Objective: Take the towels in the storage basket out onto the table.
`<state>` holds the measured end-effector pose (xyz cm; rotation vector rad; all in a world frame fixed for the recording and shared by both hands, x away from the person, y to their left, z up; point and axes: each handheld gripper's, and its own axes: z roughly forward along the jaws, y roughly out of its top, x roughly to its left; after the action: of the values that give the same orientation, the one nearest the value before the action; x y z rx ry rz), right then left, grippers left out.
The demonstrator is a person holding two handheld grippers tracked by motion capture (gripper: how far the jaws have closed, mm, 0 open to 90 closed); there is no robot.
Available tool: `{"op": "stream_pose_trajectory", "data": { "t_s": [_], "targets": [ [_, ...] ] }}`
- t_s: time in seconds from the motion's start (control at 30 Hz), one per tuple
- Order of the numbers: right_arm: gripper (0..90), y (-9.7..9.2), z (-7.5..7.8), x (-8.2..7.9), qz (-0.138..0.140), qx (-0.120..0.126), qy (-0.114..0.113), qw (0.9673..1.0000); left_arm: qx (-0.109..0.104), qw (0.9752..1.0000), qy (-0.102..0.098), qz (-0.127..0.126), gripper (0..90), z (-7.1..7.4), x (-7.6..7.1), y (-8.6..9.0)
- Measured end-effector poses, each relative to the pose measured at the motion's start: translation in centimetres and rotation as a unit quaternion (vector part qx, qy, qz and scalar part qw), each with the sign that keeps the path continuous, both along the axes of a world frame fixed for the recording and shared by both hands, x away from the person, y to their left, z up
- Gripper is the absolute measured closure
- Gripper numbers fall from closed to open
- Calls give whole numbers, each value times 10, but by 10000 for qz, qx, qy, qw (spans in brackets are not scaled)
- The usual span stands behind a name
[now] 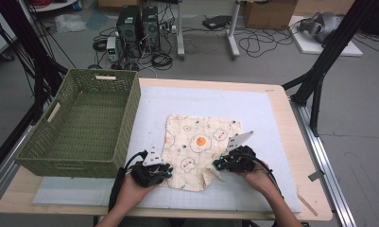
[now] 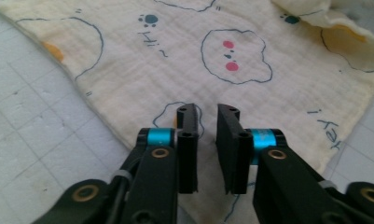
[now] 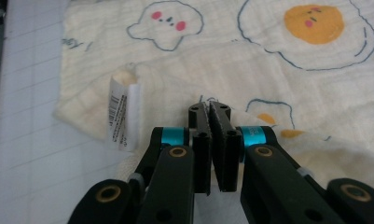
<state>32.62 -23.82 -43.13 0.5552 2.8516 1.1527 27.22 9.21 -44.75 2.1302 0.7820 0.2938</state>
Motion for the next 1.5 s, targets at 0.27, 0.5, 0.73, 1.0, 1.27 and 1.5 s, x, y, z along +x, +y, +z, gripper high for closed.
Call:
{"op": "stream_pose_trajectory", "data": {
  "t_s": [0.27, 0.5, 0.73, 1.0, 1.27, 1.5],
  "targets": [
    [878, -43, 23, -38, 47, 77, -91, 9999, -92, 9999, -44, -50, 797, 7, -6, 3],
    [685, -57, 17, -52, -4, 363, 33, 9993, 55, 10000, -30, -59, 671, 7, -11, 6],
    [657, -45, -8, -52, 46, 108, 198, 9997, 167, 9998, -18, -108, 761, 2, -12, 8],
    [896, -58, -6, -53, 168, -10, 123, 9998, 197, 9997, 7, -111, 890, 5, -21, 12],
    [805, -77, 7, -61, 78, 312, 140, 9994, -9, 9998, -33, -195, 822, 10, -31, 15],
    [592, -68, 6, -46, -377, 630, -42, 9973, -367, 9988, -301, -68, 683, 15, -16, 15]
  ]
}}
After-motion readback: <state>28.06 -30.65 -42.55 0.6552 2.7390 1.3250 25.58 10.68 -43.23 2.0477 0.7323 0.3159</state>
